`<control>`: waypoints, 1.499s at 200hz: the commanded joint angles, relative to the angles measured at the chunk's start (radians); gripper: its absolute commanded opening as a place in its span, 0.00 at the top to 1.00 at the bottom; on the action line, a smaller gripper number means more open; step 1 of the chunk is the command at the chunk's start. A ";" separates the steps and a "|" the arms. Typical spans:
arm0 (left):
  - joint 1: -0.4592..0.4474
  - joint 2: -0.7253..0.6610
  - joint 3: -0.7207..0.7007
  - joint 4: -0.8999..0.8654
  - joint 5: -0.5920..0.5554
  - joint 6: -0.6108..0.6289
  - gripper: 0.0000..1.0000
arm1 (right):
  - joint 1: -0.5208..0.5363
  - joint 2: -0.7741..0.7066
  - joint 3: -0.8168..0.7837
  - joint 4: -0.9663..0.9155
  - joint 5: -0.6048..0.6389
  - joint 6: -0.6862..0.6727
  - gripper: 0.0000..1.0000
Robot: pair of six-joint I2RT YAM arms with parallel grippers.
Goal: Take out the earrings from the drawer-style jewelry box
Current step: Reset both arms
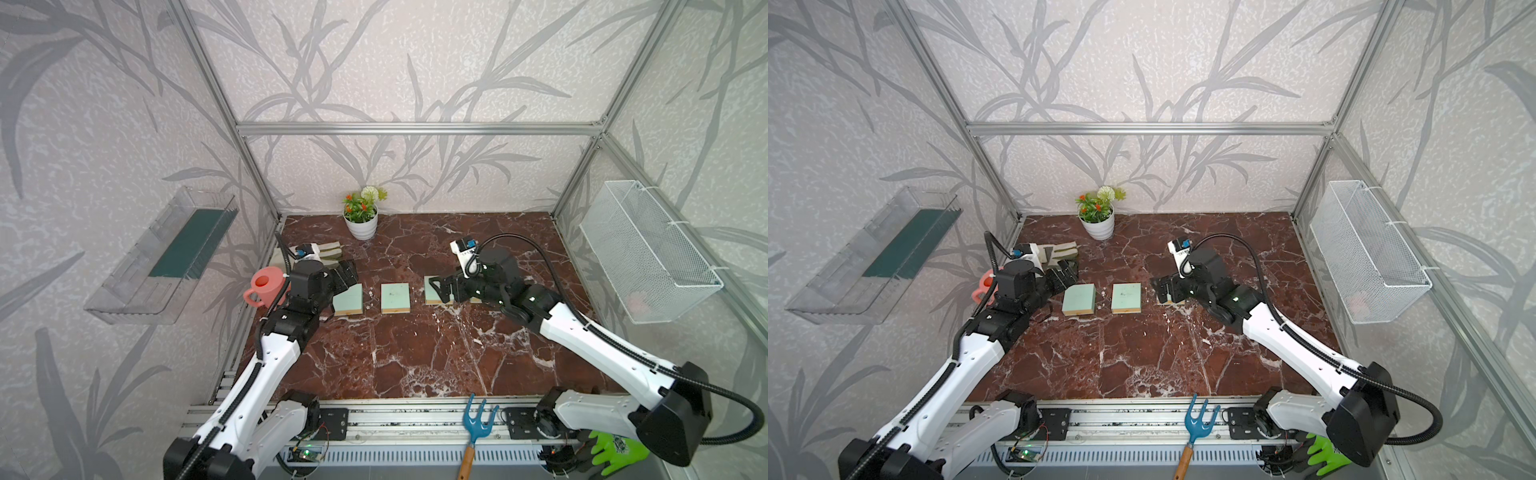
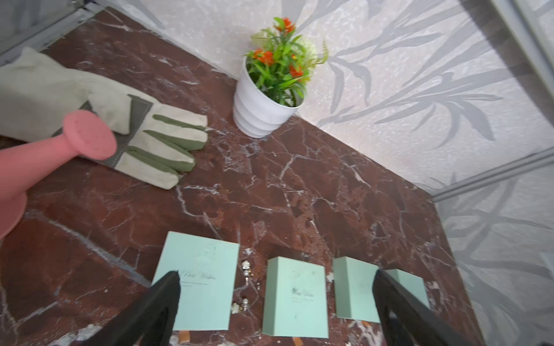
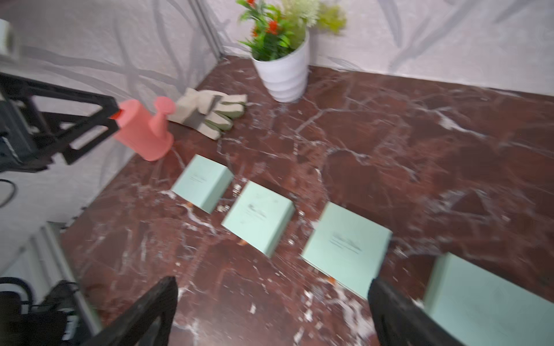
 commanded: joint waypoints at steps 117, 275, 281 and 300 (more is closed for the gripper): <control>-0.018 0.134 -0.245 0.454 -0.658 0.357 0.01 | -0.343 -0.545 -0.820 0.699 0.460 -0.265 0.01; 0.146 0.609 -0.348 1.137 -0.373 0.563 0.01 | -0.482 0.451 -0.718 1.531 0.282 -0.332 0.01; 0.147 0.599 -0.321 1.061 -0.370 0.562 0.01 | -0.482 0.458 -0.715 1.533 0.284 -0.327 0.01; 0.165 0.589 -0.309 1.024 -0.353 0.542 0.01 | -0.482 0.463 -0.711 1.540 0.312 -0.326 0.01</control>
